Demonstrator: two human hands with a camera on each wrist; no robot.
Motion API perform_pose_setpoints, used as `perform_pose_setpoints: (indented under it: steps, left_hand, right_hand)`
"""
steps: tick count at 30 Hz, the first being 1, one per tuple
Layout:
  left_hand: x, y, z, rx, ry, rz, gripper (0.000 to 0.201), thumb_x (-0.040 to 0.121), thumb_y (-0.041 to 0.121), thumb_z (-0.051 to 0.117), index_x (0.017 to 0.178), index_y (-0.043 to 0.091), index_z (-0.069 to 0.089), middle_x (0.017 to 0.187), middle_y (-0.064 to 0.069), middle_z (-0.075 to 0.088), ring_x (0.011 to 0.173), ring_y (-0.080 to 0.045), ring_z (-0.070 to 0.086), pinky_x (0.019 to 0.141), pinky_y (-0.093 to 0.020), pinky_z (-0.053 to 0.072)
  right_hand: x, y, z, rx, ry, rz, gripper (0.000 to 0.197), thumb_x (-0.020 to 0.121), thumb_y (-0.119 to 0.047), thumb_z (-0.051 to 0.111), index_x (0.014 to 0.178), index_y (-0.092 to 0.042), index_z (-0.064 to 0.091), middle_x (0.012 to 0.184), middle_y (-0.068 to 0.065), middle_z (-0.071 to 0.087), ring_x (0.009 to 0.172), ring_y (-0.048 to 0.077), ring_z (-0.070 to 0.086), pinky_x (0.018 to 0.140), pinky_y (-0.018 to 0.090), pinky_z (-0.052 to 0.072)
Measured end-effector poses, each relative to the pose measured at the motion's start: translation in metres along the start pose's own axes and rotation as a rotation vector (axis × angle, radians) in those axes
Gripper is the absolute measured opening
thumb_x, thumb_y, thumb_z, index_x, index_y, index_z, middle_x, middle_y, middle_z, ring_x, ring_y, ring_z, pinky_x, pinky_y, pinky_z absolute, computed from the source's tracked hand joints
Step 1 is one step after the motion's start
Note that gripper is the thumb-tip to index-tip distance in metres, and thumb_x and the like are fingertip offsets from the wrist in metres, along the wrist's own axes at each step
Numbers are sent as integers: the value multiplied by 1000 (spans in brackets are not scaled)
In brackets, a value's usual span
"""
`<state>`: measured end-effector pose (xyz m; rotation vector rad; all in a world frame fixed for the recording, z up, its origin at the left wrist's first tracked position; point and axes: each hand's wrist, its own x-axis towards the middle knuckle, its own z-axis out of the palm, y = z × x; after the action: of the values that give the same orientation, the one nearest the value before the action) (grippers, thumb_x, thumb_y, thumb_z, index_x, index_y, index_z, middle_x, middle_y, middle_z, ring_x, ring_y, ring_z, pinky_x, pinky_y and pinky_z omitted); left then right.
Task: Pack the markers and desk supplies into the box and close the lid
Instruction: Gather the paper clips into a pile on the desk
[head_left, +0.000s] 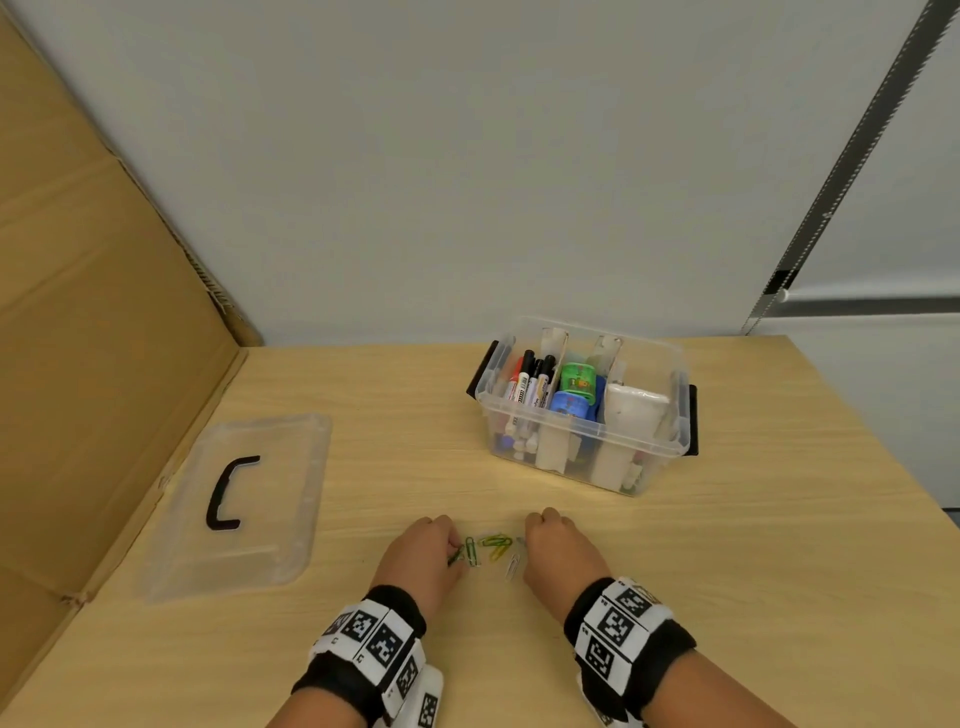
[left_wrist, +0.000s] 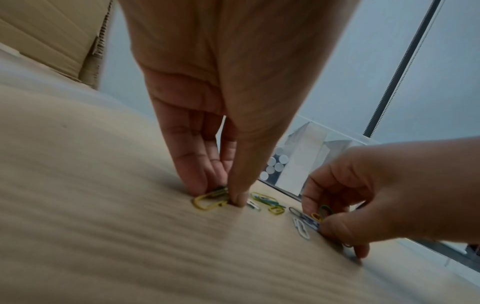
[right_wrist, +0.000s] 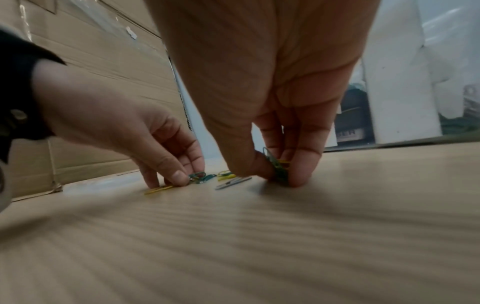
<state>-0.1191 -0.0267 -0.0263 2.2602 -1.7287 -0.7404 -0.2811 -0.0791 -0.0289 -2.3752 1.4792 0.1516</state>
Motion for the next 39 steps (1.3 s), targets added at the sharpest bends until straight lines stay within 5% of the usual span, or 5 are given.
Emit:
perform_pose_setpoints:
  steps: [7,17,26,32,39]
  left_hand:
    - [7,-1,-6,33,-67,21,21,85,22,60,106,19,59,106,1,63,98,-16,60,88,-28,49]
    - [12,-21,-11,-177,-104,117,23,93,11,45,108,17,62,92,6,57,82,-9,54,77,-19,43]
    - [8,-23,-31,-1350,-185,-257,29,89,-11,27,78,5,49,71,-9,50,58,-19,50,46,-23,46]
    - [-3,-24,-26,-1054,-249,-161,36,81,-9,21,65,12,45,55,0,41,43,-10,33,40,-19,26]
    - [-20,-31,-13,-174,-303,345,10,87,26,52,78,26,48,79,9,53,72,-7,49,69,-23,43]
  right_hand:
    - [5,8,-12,240,-24,87,7,91,-18,51,93,-13,55,91,3,54,80,17,51,65,20,40]
    - [-3,35,-15,1825,-176,271,23,91,2,34,93,0,57,73,11,52,64,20,51,58,28,47]
    - [0,28,-10,315,-142,-239,15,93,-19,45,103,-29,48,69,-9,49,64,10,45,65,26,41]
    - [4,14,-10,40,-176,-293,17,93,-19,45,107,-23,52,108,0,61,95,21,55,80,33,45]
    - [-6,-1,-5,-34,-209,-223,13,93,-26,44,99,-14,43,83,0,47,78,20,46,68,30,38]
